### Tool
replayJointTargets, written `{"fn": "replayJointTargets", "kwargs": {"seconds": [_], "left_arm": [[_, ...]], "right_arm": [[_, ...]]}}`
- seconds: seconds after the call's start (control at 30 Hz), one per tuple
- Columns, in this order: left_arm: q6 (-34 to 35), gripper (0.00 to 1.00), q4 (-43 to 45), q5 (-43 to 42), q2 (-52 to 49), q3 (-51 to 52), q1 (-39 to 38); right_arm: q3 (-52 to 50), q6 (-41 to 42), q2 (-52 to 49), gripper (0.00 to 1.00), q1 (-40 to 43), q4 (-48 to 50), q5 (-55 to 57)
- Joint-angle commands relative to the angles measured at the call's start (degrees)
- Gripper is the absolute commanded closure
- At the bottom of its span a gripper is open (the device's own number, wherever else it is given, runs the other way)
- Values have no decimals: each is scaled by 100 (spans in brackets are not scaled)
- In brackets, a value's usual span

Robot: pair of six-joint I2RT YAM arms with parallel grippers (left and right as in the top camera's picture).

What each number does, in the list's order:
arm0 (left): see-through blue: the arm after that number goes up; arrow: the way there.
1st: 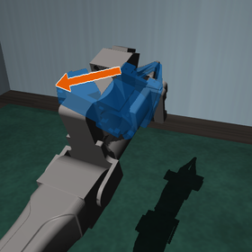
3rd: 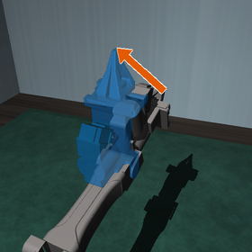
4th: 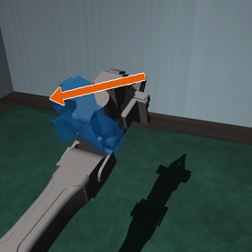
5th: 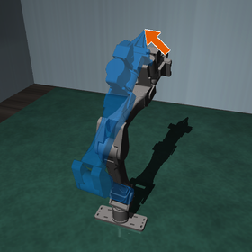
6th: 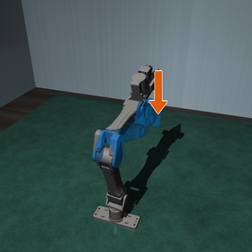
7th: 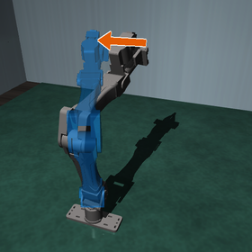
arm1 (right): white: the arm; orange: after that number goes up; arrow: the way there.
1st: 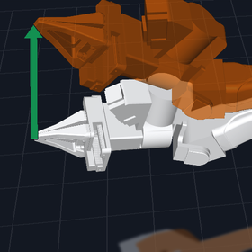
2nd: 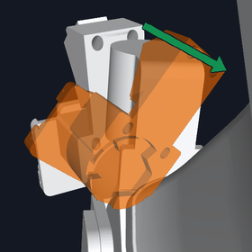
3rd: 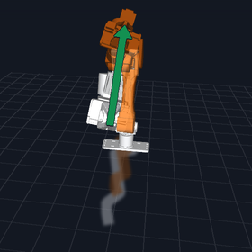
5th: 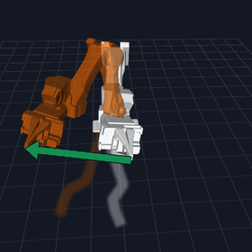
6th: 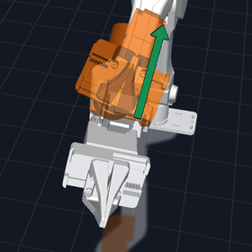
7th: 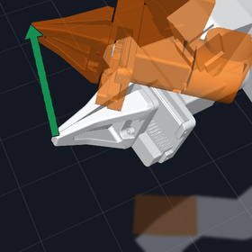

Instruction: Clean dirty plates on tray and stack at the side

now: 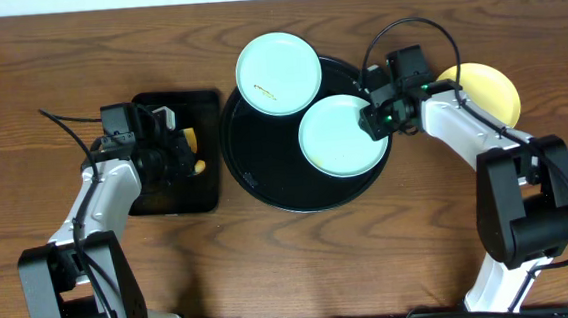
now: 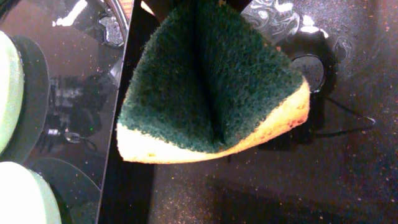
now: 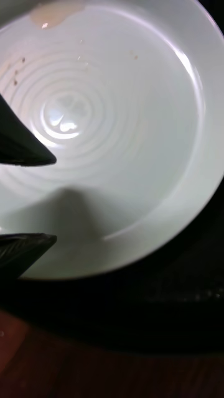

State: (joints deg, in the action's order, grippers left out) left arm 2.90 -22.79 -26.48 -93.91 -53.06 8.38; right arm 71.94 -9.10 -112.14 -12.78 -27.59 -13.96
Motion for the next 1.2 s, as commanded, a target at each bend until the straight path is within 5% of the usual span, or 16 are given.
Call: {"fn": "replayJointTargets", "kwargs": {"seconds": [0.0, 0.23, 0.7, 1.17], "left_arm": [[-74, 92, -31, -48, 90, -42, -11], [-74, 92, -59, -48, 90, -42, -11], [-74, 92, -116, 13, 66, -39, -11], [-74, 92, -116, 13, 66, -31, -11]], "right_arm": [[-7, 511, -76, 67, -127, -35, -7], [186, 815, -66, 60, -116, -46, -1141], [723, -140, -76, 64, 7, -498, 953], [588, -280, -146, 65, 11, -470, 962]]}}
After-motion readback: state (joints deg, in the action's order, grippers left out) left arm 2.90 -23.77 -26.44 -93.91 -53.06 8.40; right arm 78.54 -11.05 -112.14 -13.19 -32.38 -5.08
